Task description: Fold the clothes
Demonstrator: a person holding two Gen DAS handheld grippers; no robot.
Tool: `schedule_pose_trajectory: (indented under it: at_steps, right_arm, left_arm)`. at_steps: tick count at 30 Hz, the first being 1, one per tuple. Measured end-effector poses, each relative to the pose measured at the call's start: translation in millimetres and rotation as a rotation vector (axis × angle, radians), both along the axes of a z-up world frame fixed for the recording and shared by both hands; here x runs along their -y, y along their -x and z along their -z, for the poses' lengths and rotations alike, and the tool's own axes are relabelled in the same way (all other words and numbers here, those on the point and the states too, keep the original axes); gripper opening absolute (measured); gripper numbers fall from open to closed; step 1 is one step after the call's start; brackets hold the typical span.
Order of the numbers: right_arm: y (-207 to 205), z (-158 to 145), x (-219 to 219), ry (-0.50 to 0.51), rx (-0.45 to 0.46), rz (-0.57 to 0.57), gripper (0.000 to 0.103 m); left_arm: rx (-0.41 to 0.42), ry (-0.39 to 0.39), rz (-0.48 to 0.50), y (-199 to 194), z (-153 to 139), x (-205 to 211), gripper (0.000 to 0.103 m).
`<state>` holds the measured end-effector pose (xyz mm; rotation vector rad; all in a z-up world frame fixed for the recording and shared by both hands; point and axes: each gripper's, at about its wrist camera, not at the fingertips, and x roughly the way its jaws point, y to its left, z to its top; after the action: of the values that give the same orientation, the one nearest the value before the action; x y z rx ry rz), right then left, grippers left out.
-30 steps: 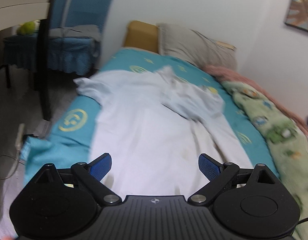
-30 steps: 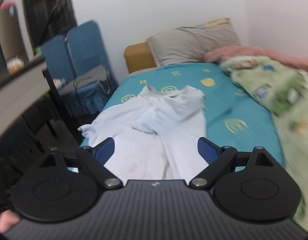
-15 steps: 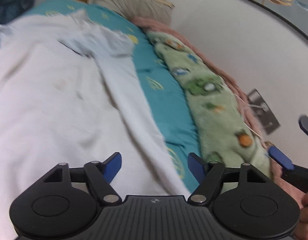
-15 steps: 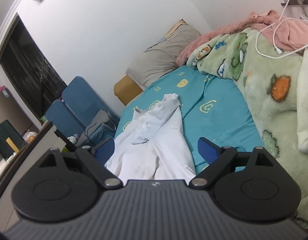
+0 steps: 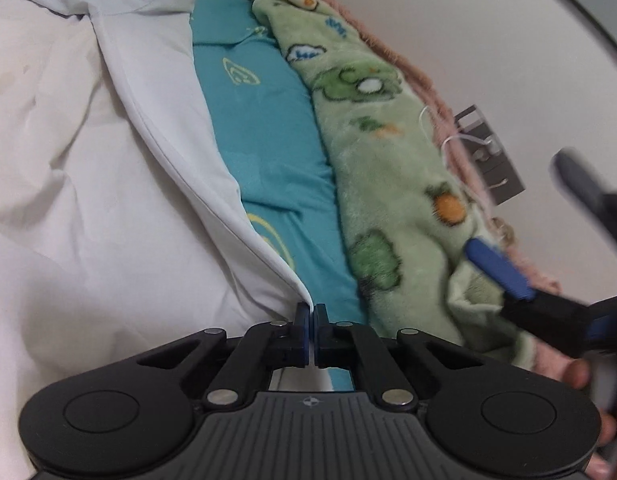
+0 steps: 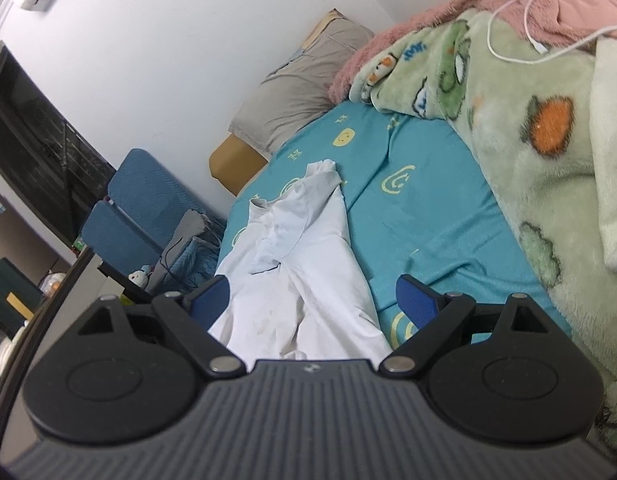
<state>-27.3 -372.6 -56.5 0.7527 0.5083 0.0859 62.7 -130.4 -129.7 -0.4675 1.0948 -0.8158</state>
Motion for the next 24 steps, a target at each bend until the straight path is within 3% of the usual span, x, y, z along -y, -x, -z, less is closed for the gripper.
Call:
schedule_pose_trajectory:
  at_steps: [6, 11, 14, 19, 22, 24]
  right_arm:
    - [-9, 2, -11, 0.043, -0.044, -0.033, 0.091]
    - [-21, 8, -28, 0.108, -0.112, -0.075, 0.091]
    - [-28, 11, -40, 0.154, -0.152, -0.108, 0.091]
    - [-36, 16, -64, 0.241, -0.206, -0.162, 0.091]
    - [-39, 20, -72, 0.253, -0.227, -0.152, 0.091]
    - [-42, 23, -72, 0.248, -0.245, -0.129, 0.091]
  left_arm:
    - [-0.064, 0.047, -0.052, -2, -31, -70, 0.002]
    - [-0.072, -0.054, -0.13, -5, -21, -120, 0.002]
    - [-0.073, -0.112, -0.142, -3, -4, -132, 0.002]
    - [-0.047, -0.101, -0.122, 2, 0, -132, 0.002]
    - [-0.011, -0.048, -0.082, 11, -8, -131, 0.002]
    - [0.0, -0.074, -0.071, 13, -8, -129, 0.002]
